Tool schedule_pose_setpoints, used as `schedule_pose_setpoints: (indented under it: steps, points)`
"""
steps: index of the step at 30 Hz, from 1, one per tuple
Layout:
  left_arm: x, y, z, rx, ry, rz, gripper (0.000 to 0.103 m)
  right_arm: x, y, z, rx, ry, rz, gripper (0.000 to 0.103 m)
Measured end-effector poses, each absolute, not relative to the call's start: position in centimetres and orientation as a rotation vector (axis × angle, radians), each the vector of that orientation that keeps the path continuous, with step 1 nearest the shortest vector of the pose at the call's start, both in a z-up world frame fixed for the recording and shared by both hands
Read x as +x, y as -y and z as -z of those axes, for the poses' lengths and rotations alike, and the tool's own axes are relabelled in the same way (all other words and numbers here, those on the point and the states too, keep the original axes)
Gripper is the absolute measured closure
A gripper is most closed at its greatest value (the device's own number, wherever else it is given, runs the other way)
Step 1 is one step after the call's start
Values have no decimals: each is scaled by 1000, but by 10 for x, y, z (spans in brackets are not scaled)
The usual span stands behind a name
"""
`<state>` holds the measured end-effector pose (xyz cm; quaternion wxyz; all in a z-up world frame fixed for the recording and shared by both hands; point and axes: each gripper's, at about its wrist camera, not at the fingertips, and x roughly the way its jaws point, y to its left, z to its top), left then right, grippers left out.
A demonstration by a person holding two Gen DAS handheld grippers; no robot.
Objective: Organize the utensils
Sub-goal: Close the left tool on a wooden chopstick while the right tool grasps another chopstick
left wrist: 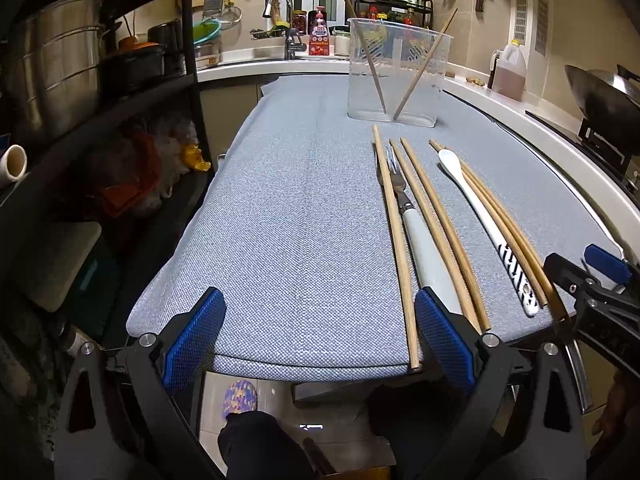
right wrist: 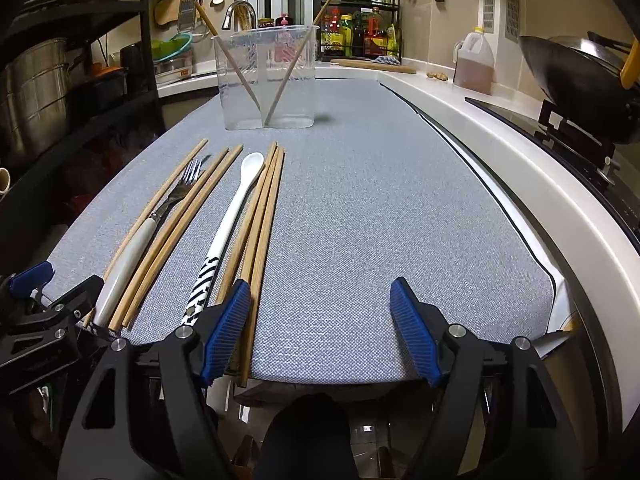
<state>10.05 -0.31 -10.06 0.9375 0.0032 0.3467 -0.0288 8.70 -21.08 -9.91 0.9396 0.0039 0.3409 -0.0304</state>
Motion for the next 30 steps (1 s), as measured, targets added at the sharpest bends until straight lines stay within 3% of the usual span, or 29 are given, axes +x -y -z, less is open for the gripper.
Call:
schedule_pose_setpoints:
  steps: [10,16,22,24,26,28,29,30]
  points:
    - [102,2,103,16,-682,67,10,91,208,106,-2,-678,44,32]
    - [95,8,107,27,-607,99,19,85,212,112,17,-622,27,31]
    - [88,18,107,56,-563,138,43,83,212,114,26,-601,20,32]
    - [88,21,106,73,-556,152,59,82,212,114,24,-598,17,34]
    - [87,24,106,89,-548,173,73,79,210,115,22,-586,5,41]
    - [86,28,107,106,-543,196,90,78,208,115,18,-575,-17,60]
    - [85,31,107,117,-541,201,94,77,206,115,17,-570,-34,65]
    - [85,32,107,124,-538,195,95,76,204,116,21,-565,-57,77]
